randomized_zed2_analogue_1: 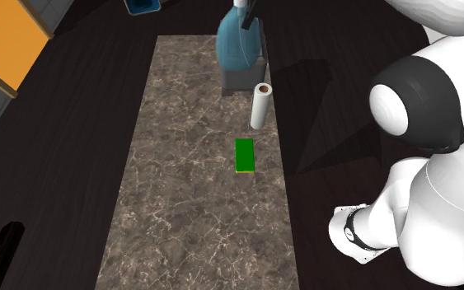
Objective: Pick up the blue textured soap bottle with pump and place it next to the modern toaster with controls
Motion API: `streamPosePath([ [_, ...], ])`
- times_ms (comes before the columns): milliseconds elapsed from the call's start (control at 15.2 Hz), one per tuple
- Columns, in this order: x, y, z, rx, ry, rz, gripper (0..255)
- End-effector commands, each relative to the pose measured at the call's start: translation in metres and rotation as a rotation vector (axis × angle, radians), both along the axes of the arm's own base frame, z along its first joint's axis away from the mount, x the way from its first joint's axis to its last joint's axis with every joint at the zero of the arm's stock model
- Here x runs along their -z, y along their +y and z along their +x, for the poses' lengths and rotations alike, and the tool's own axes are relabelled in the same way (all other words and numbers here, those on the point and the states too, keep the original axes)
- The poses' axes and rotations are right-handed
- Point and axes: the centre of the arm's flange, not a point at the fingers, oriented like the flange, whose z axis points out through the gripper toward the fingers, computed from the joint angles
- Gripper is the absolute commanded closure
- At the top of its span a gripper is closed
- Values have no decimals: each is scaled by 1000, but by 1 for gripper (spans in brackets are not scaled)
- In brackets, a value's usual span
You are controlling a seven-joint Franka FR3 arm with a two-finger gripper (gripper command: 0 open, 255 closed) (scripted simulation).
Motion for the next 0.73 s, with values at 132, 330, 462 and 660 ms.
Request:
streamPosePath([
  [132,20,-1,0,0,0,-1,255],
  [330,36,-1,0,0,0,-1,255],
  [462,46,-1,0,0,0,-1,255],
  [660,62,-1,0,0,0,-1,255],
])
